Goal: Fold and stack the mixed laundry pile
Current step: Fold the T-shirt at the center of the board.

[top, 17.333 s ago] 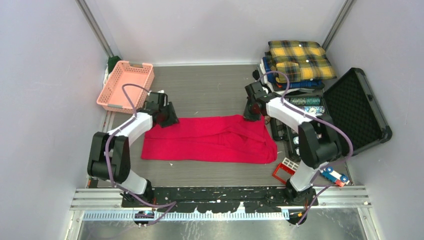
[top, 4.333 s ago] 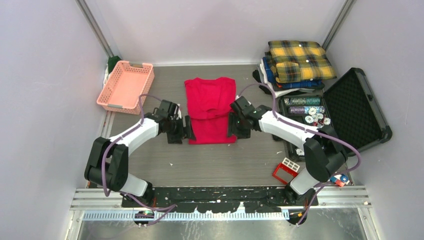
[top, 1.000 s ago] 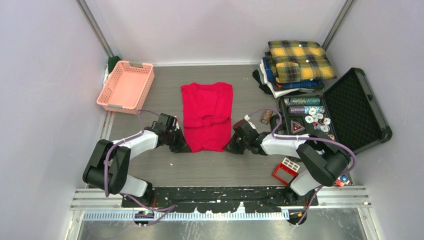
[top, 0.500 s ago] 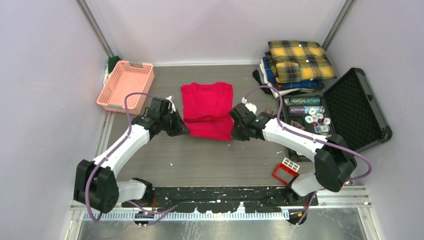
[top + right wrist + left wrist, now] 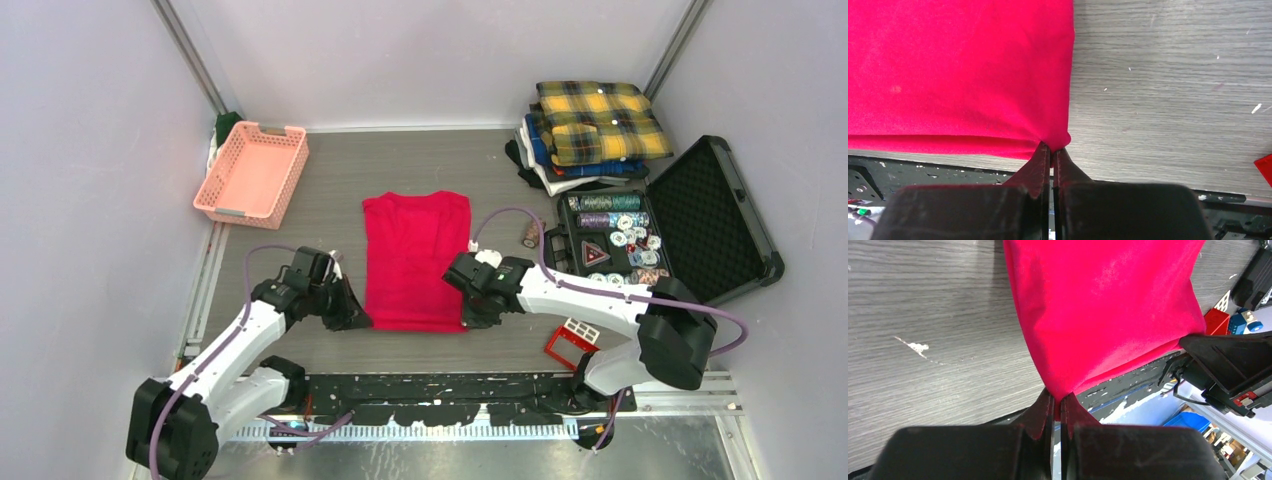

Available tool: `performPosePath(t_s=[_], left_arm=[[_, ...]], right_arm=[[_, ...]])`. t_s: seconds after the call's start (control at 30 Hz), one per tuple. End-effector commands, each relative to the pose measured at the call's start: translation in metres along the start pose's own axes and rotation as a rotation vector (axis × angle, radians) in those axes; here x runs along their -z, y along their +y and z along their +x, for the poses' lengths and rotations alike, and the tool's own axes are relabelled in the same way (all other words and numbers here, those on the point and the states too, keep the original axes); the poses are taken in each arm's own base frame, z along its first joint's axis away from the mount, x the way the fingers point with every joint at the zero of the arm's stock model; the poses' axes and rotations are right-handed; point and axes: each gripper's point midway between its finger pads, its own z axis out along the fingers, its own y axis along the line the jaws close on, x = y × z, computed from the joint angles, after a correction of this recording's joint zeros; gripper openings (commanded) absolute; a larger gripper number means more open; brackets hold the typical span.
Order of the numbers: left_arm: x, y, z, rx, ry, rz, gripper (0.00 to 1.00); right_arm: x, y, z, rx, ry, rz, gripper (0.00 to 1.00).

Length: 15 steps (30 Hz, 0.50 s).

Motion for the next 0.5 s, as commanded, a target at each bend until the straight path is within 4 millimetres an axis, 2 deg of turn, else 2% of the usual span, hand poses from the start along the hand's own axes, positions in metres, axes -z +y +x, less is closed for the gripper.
performPosePath(t_s=[0.0,0.13,0.33,0.47], left_arm=[[0.013,-0.002,0.003,0.016,0.0,-0.022,0.0],[0.024,-0.012,-0.005,-0.003,-0.038,-0.008,0.0],[0.038,-0.036,-0.03,-0.049,-0.095,0.011,0.0],[0.044,-0.054,-0.051,-0.086,-0.119,0.01,0.0]], right_arm=[[0.019,-0.02,-0.001,-0.003,-0.03,0.098,0.01],[0.034,-0.02,-0.007,-0.007,-0.068,0.094,0.01],[0.07,-0.012,-0.044,0.023,-0.19,0.106,0.01],[0.079,-0.008,-0.064,0.046,-0.216,0.125,0.01]])
